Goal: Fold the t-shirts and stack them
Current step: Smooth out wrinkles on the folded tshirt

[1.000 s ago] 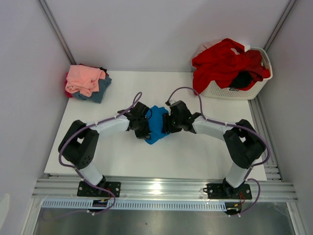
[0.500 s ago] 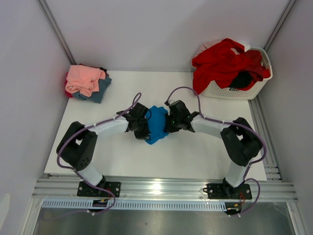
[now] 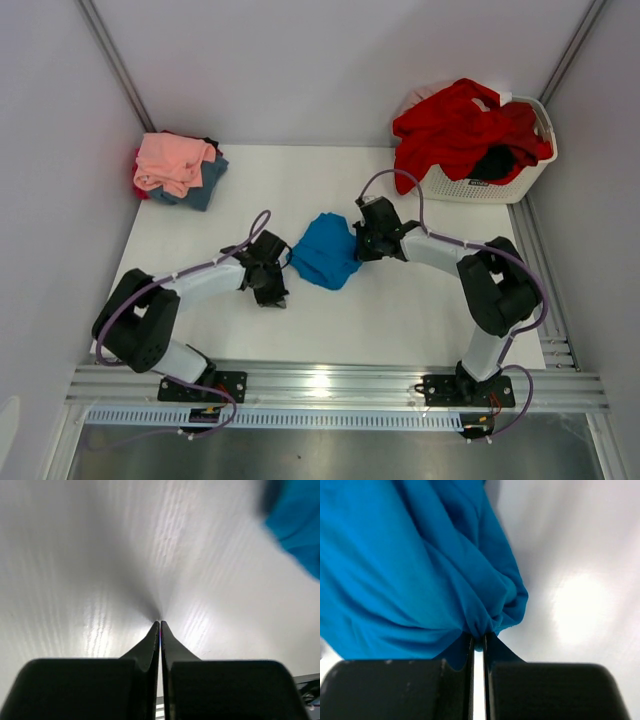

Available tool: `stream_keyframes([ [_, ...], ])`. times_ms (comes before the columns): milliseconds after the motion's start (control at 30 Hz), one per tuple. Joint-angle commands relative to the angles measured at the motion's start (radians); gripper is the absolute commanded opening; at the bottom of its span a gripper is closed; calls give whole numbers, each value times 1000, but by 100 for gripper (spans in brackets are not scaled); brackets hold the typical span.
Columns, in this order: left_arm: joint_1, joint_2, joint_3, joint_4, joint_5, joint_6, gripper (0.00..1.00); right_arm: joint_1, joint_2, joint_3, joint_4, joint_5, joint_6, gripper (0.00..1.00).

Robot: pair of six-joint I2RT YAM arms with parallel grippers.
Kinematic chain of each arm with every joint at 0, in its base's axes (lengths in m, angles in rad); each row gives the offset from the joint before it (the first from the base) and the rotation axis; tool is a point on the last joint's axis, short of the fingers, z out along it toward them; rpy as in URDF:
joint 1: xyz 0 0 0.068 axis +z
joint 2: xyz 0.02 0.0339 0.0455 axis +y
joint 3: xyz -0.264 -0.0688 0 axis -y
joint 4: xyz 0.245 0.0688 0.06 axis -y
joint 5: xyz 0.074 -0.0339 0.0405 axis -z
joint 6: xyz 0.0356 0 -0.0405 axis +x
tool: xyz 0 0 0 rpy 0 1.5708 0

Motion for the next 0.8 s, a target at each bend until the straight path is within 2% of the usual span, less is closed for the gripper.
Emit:
stream_keyframes([
  [0, 8, -56, -35, -52, -30, -14, 0, -25, -36, 27, -39, 92, -38, 0],
  [267, 9, -110, -54, 14, 10, -18, 0, -25, -32, 20, -22, 17, -24, 1],
  [300, 8, -122, -42, 20, 5, -18, 1, -25, -33, 20, -27, 10, -30, 7],
  [333, 8, -140, -34, 13, -9, -18, 1, -25, -35, 20, -30, 4, -30, 30],
  [433, 9, -140, 76, -29, -59, -15, 1, -22, -67, 4, -32, 6, -33, 63],
  [600, 17, -65, 230, -59, -99, 24, 2, 6, -196, -19, -41, 16, -38, 78],
  [767, 89, 40, 413, -78, -65, 58, 7, 27, -326, -45, -82, 38, -24, 81],
])
